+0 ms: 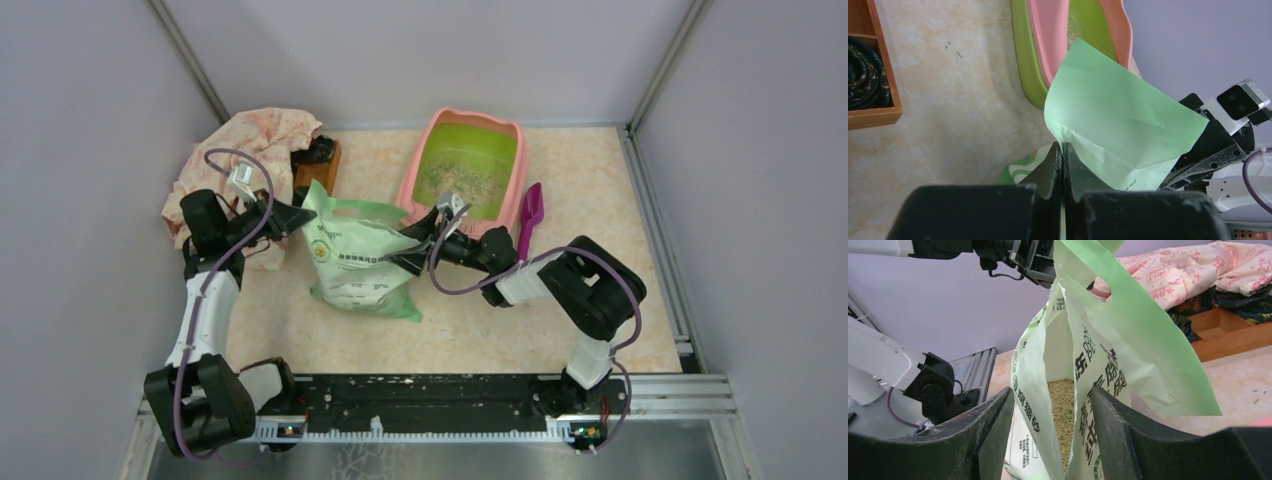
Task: Fill the litter box with clean litter
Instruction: Close the cat litter bag at the center of the board.
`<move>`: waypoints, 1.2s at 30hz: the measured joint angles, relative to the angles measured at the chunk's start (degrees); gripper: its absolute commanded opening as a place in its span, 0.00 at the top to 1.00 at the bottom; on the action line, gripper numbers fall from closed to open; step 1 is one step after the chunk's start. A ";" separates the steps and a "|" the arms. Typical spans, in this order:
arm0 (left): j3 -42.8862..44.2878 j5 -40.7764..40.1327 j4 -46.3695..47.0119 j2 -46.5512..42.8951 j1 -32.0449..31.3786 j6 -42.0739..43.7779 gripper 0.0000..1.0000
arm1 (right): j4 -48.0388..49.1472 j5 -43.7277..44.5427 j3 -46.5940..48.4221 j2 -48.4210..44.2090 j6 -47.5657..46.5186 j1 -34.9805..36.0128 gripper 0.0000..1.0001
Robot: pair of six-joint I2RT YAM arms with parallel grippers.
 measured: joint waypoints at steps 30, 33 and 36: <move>2.84 -0.07 -7.80 0.74 1.11 -0.94 1.00 | -22.23 0.17 0.55 -12.31 -3.13 0.90 1.00; 3.54 -1.49 -11.85 -1.01 1.11 0.11 1.00 | -23.30 0.20 -0.09 -13.11 -3.08 1.88 1.00; 3.87 -3.10 -16.04 -3.87 1.09 1.11 1.00 | -22.99 0.17 -1.29 -13.81 -3.15 2.82 1.00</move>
